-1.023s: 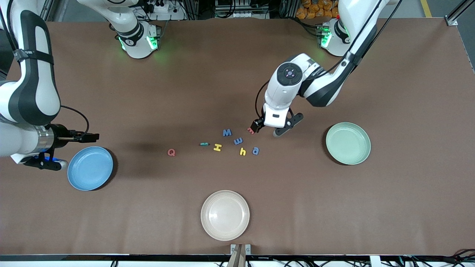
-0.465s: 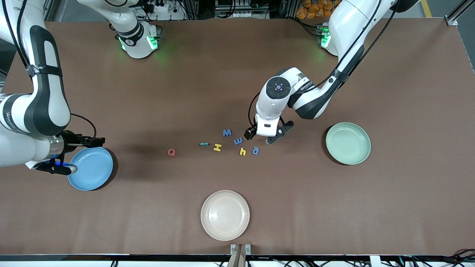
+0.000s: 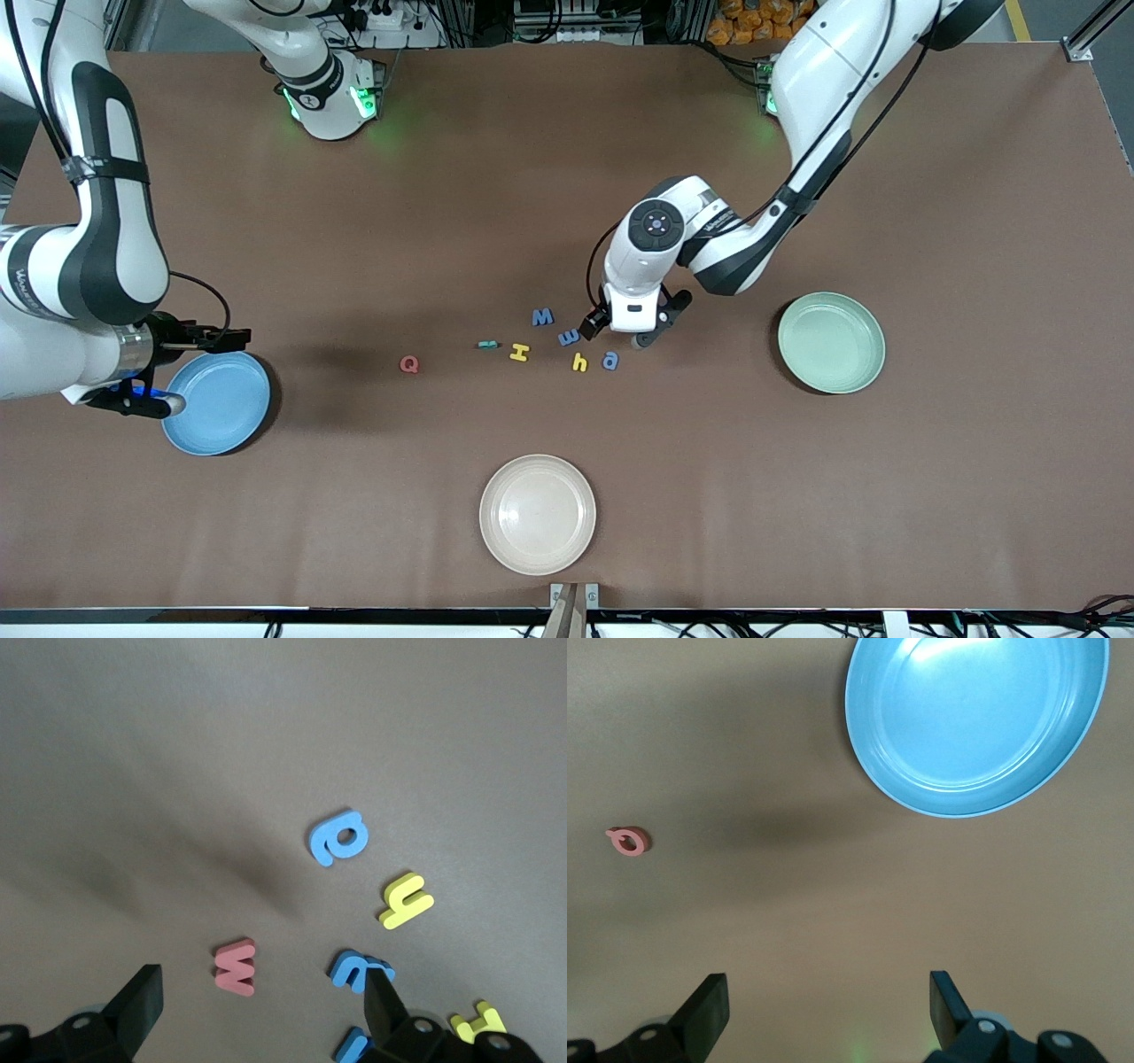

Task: Sort uppercase to blue plate, lowercase to green plate
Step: 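Move the left gripper over the pink foam letter w, then lower the left gripper and close it on the pink w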

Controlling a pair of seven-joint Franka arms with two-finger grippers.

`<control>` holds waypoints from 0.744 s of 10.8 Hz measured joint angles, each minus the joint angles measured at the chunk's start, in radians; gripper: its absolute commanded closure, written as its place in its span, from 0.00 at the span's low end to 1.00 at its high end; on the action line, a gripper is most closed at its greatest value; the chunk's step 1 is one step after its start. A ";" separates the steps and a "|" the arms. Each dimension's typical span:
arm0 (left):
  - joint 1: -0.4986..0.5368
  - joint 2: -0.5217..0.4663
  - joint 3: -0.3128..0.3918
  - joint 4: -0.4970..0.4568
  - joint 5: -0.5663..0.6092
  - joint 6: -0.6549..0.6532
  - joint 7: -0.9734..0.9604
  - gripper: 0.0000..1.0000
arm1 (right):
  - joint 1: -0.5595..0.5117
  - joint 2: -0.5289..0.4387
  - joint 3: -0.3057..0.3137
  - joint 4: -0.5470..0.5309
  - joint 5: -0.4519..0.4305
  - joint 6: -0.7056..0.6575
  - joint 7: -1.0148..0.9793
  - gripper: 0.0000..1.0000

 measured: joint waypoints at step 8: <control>-0.117 0.047 0.091 0.013 0.002 0.028 -0.062 0.03 | -0.002 0.011 -0.002 0.000 0.000 0.000 0.000 0.00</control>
